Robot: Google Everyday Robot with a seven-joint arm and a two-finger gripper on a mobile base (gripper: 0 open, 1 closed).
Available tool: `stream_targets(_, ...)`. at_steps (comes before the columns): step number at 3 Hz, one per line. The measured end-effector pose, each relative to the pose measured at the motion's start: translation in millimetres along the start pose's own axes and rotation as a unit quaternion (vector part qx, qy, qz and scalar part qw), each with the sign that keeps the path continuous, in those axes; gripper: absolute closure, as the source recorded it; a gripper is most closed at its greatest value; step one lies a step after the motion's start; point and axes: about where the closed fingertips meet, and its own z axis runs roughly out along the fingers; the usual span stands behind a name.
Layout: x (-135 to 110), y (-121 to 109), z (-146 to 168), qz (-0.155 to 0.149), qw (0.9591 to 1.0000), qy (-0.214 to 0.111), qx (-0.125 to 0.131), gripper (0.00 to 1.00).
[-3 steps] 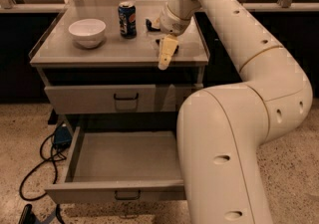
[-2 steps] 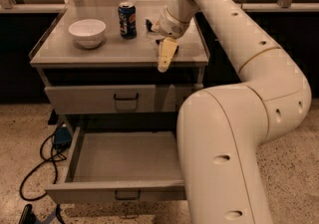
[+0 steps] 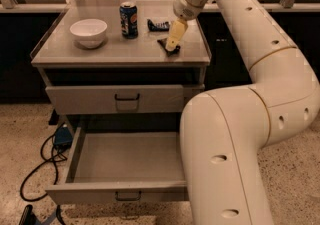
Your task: Place rxbar chocolate into middle drawer
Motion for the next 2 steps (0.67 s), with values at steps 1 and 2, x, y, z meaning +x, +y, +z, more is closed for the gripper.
stream_targets(1,-4.7,-12.2,-7.0,0.012,0.9997,-0.006,0.022,0.0)
stream_targets(2,-1.0,-15.9,-4.7,0.021,0.9993,-0.012,0.027,0.0)
